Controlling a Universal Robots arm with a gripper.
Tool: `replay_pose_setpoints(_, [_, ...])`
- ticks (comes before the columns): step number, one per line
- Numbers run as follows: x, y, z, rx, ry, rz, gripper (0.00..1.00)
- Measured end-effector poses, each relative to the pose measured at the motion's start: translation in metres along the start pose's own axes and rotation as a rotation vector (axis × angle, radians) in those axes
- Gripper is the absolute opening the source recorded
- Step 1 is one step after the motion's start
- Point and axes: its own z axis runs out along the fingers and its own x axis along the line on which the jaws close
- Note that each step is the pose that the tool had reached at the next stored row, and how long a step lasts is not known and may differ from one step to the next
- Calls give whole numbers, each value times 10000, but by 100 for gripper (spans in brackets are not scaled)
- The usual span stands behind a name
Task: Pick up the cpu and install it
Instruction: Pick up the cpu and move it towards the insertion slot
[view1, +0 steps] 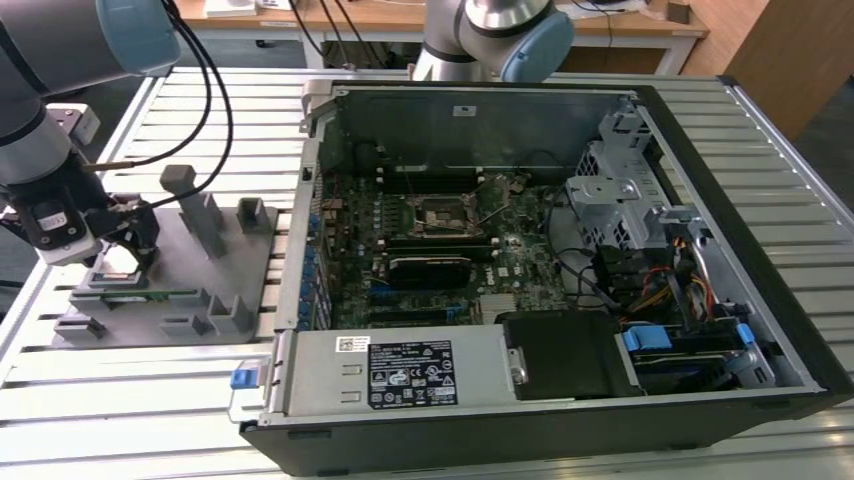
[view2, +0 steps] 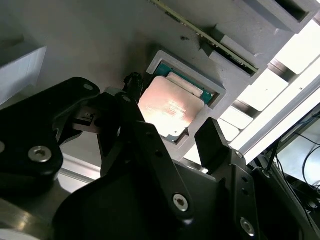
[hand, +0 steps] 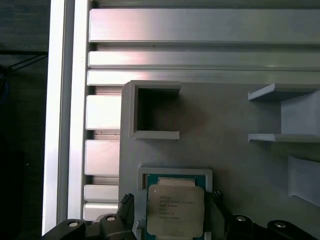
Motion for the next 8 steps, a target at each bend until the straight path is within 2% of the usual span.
replay_pose_setpoints(5, [0,0,-1,-1,-3,19,68])
replay_pose_setpoints(6, [0,0,-4,0,-2,20,61])
replay_pose_setpoints(8, [0,0,-5,0,-2,21,61])
